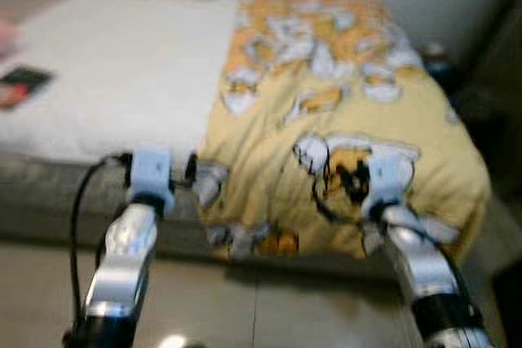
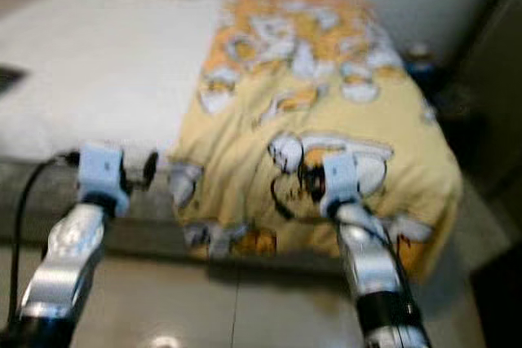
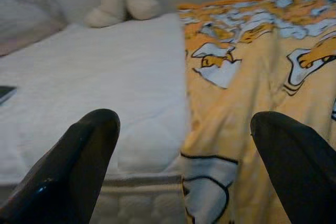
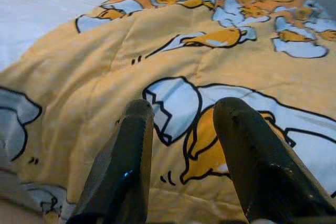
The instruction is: Clean up the room
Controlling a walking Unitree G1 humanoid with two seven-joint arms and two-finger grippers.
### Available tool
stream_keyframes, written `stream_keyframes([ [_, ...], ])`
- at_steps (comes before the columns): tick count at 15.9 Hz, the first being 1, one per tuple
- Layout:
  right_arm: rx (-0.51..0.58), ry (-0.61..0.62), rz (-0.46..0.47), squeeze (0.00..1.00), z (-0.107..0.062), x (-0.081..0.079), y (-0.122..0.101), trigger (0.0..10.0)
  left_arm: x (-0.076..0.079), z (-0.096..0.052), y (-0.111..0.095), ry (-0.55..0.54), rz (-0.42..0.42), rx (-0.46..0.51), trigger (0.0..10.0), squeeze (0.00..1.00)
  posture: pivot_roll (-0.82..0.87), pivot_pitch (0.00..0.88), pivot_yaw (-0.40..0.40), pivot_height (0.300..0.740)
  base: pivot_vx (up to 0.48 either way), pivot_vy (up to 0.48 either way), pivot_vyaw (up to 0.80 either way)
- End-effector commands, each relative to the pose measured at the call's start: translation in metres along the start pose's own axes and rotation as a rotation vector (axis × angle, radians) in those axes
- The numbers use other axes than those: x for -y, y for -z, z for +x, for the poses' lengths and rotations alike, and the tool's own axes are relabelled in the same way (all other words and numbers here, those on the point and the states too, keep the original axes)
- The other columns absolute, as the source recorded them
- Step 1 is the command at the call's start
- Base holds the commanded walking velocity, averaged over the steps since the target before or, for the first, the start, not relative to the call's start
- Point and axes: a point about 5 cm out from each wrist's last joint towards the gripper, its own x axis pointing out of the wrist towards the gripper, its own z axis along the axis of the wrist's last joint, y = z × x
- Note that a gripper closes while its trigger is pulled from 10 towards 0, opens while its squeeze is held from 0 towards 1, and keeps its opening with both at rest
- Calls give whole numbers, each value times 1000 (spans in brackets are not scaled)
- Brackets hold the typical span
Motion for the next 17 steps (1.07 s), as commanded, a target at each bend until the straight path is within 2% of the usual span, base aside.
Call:
stream_keyframes([
  [1,-3,17,3,0,-4,8,1,10000,10,3,-4,34,5,13,10000,0,-48,0,-14,740,0,-480,800],
  [4,-36,-105,15,0,-7,-9,10,10000,10,-2,4,41,8,-2,10000,0,-52,0,3,740,0,-480,800],
  [5,-32,-125,18,0,-9,-13,11,10000,11,-10,17,63,11,-25,10000,0,-65,0,22,740,0,-480,800],
  [6,-28,-124,22,0,-10,-13,11,10000,10,-15,26,63,5,-58,10000,0,-65,0,22,740,0,-480,800],
  [9,-28,-120,53,0,-16,-12,16,10000,8,-23,30,23,-52,-59,10000,0,-68,0,28,740,0,-480,800],
  [12,-54,-160,54,0,-20,-16,25,10000,3,-35,39,-23,-62,-72,10000,0,-58,0,18,740,0,-480,800],
  [13,-56,-164,58,0,-20,-16,25,10000,4,-37,39,-24,-113,-59,10000,0,-52,0,11,740,0,0,800],
  [17,-36,-211,65,0,-13,-25,18,10000,-1,-39,31,-62,-120,-16,10000,0,-36,0,2,740,0,0,800],
])
